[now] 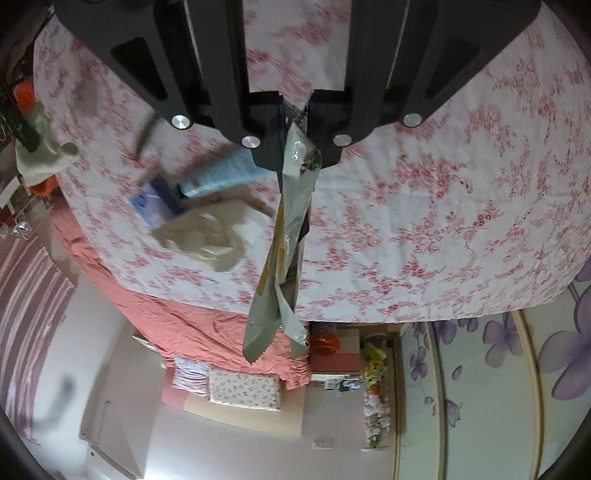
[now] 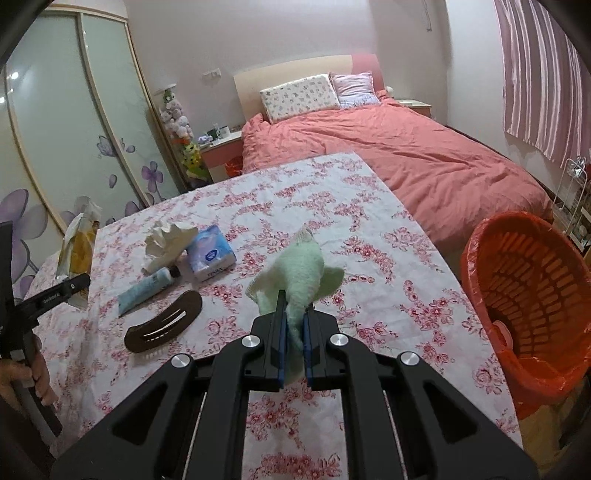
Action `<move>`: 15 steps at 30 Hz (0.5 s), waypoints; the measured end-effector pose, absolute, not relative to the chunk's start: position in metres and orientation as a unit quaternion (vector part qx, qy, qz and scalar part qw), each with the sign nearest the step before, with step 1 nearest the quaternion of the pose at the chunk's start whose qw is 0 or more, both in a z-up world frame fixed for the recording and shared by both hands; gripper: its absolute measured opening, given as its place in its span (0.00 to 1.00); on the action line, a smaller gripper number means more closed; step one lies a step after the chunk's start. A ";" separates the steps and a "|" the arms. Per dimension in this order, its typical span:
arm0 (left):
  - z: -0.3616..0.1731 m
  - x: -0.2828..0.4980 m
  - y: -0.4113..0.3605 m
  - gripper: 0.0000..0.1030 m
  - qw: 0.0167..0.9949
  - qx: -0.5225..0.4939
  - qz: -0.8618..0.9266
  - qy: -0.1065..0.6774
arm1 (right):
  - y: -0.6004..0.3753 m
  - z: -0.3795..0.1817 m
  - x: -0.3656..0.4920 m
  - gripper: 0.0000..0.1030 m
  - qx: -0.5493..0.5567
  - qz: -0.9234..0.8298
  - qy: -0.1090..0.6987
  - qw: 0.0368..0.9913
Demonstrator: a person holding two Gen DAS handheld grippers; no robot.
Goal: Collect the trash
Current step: 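Carry the foil wrapper and mint towel to the orange basket and open both tools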
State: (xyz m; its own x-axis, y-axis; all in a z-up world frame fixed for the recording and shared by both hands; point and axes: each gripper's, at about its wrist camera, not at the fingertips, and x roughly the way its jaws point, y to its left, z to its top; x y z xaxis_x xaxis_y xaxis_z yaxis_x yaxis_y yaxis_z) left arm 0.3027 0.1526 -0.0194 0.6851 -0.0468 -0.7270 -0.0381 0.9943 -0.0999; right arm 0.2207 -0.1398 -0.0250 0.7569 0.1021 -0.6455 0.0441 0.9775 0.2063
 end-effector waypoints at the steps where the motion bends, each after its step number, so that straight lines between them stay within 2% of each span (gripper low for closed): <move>1: -0.017 0.297 0.147 0.09 0.917 -0.055 -0.010 0.396 | -0.140 -0.023 0.219 0.07 0.105 0.016 0.346 0.932; 15: 0.024 0.246 0.039 0.09 0.921 -0.040 -0.138 0.362 | -0.187 0.008 0.176 0.07 0.108 -0.021 0.281 0.953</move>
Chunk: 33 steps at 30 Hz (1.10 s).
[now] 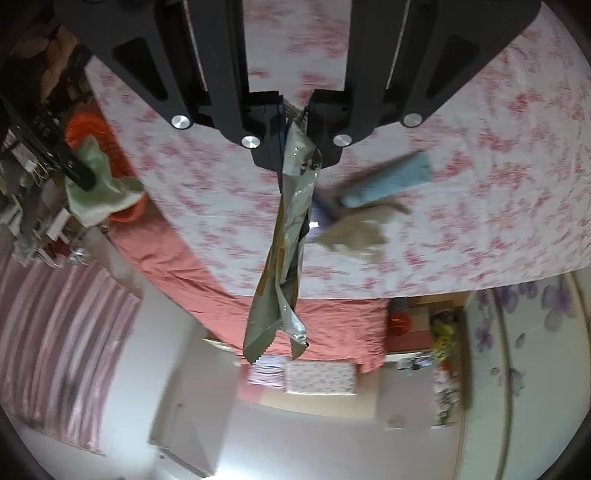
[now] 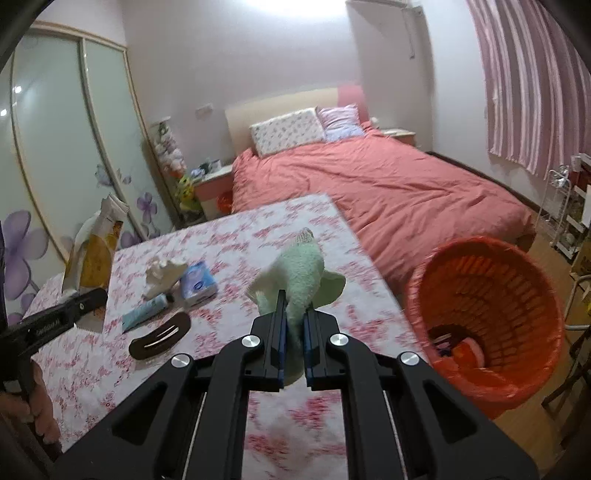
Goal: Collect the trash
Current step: 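Carry the foil wrapper and mint towel to the orange basket and open both tools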
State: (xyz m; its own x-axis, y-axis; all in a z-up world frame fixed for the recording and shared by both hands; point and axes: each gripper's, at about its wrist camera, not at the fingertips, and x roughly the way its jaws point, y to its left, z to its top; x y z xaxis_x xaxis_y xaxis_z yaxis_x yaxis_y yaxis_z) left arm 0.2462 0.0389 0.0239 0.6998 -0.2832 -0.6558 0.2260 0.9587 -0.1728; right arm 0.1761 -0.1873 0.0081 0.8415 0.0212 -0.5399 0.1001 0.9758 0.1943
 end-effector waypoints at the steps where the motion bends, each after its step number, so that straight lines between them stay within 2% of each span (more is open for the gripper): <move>1: 0.026 0.242 0.030 0.09 0.921 -0.037 -0.148 0.359 | -0.193 0.010 0.171 0.07 0.108 -0.028 0.273 0.956; 13: 0.030 0.227 -0.078 0.09 0.900 -0.025 -0.251 0.356 | -0.265 0.018 0.144 0.07 0.126 -0.107 0.215 0.963; 33: -0.027 0.247 -0.250 0.12 0.839 0.013 -0.361 0.407 | -0.356 -0.026 0.161 0.07 0.178 -0.165 0.245 0.939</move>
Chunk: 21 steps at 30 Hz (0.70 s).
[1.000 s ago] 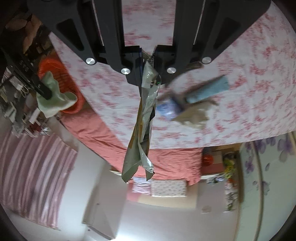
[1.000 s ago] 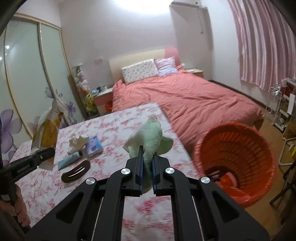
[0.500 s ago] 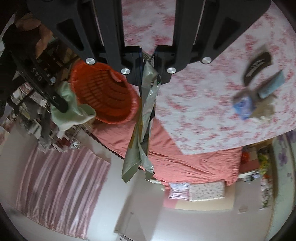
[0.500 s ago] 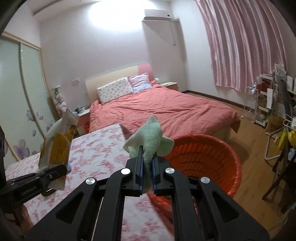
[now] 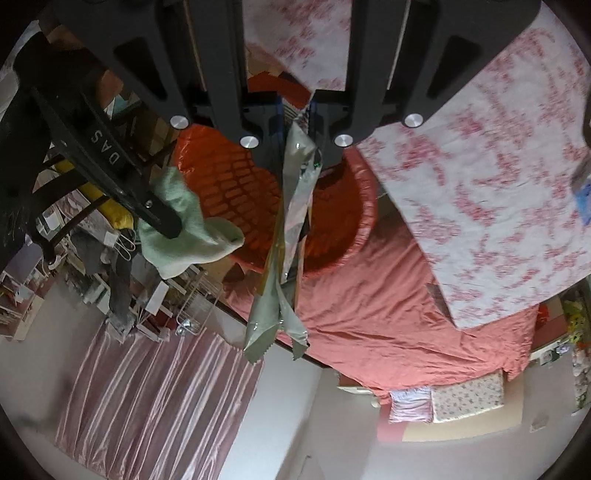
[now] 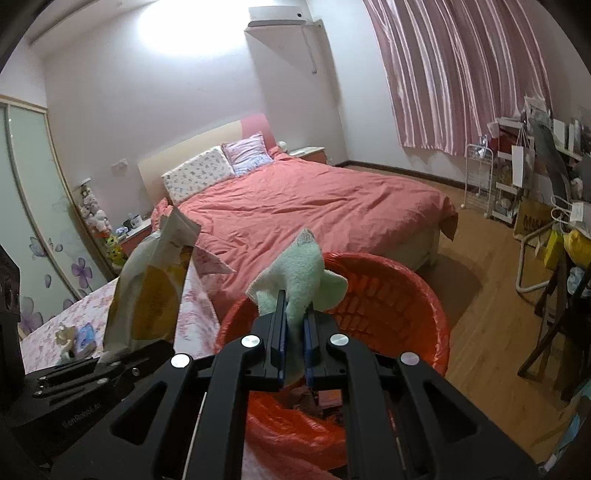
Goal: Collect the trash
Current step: 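Carry the foil wrapper and mint towel to the orange basket and open both tools, then return both tools to the bed and lower the right tool toward the brown hair clip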
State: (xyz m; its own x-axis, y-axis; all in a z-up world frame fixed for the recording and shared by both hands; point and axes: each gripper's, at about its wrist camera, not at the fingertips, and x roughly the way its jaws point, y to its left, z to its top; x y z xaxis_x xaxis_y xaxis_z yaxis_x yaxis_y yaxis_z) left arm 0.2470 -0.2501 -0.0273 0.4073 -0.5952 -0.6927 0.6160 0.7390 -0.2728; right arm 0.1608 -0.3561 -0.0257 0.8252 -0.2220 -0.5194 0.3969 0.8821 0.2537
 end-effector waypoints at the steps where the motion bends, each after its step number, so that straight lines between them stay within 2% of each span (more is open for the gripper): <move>1: -0.030 0.250 -0.256 0.12 0.838 0.015 -0.361 0.409 | -0.358 -0.029 0.162 0.08 0.180 -0.165 0.250 0.937; 3: -0.036 0.254 -0.265 0.19 0.838 0.022 -0.358 0.412 | -0.364 -0.034 0.164 0.10 0.187 -0.167 0.258 0.933; 4: -0.040 0.257 -0.270 0.22 0.838 0.026 -0.356 0.414 | -0.365 -0.037 0.164 0.14 0.190 -0.167 0.263 0.931; 6: -0.048 0.262 -0.273 0.37 0.837 0.031 -0.350 0.419 | -0.367 -0.041 0.162 0.23 0.195 -0.167 0.269 0.928; 8: -0.054 0.265 -0.275 0.39 0.837 0.034 -0.346 0.423 | -0.369 -0.044 0.161 0.27 0.197 -0.170 0.275 0.926; 10: -0.060 0.268 -0.273 0.46 0.836 0.038 -0.339 0.429 | -0.370 -0.046 0.159 0.29 0.200 -0.172 0.280 0.923; 17: -0.060 0.268 -0.239 0.89 0.858 0.033 -0.289 0.424 | -0.360 -0.035 0.150 0.60 0.179 -0.184 0.270 0.928; 19: -0.056 0.271 -0.221 0.95 0.862 0.025 -0.270 0.428 | -0.357 -0.031 0.149 0.66 0.167 -0.181 0.268 0.931; 21: -0.052 0.272 -0.203 0.96 0.868 0.026 -0.249 0.428 | -0.352 -0.029 0.151 0.70 0.157 -0.178 0.266 0.934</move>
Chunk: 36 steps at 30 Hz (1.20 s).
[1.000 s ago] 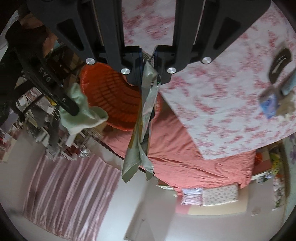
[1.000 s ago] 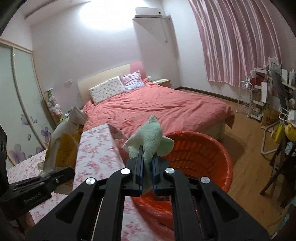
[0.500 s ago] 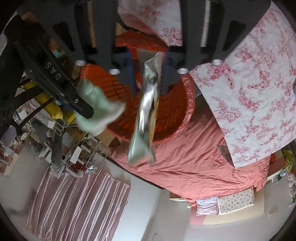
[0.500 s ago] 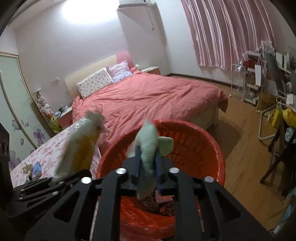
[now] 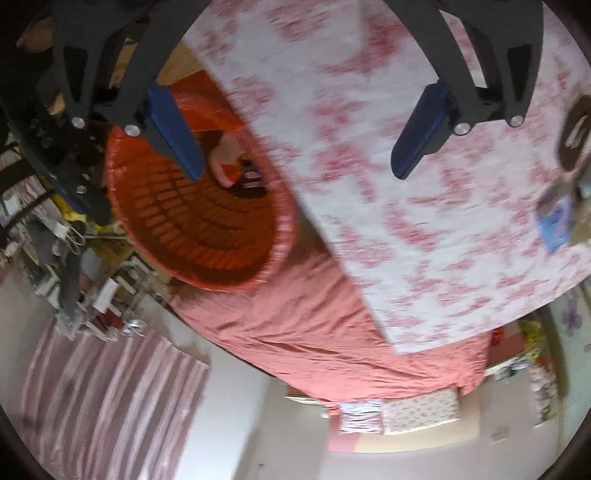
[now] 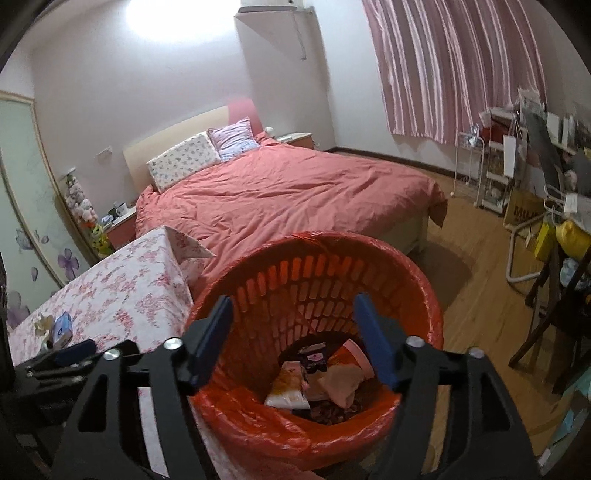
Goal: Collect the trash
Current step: 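Return both tools to the bed and lower the right tool toward the brown hair clip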
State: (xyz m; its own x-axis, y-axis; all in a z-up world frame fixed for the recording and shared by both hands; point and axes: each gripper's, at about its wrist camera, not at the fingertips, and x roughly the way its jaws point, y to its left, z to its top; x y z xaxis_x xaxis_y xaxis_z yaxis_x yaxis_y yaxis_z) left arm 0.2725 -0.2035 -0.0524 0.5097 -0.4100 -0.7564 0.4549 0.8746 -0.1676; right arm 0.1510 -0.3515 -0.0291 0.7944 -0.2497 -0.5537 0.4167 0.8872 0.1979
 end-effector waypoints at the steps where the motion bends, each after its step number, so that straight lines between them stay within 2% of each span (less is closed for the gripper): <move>1: -0.050 0.273 -0.192 0.96 0.873 0.031 -0.233 0.428 | -0.345 -0.027 0.151 0.72 0.150 -0.175 0.266 0.936; 4: -0.045 0.274 -0.166 0.96 0.882 0.047 -0.186 0.430 | -0.327 -0.022 0.155 0.80 0.137 -0.163 0.267 0.940; 21: -0.036 0.251 0.069 0.96 0.915 0.085 0.068 0.389 | -0.168 -0.024 0.191 0.81 0.083 -0.003 0.323 0.943; 36: -0.048 0.238 0.211 0.96 0.896 0.058 0.155 0.412 | -0.020 -0.052 0.256 0.81 0.084 0.073 0.402 0.909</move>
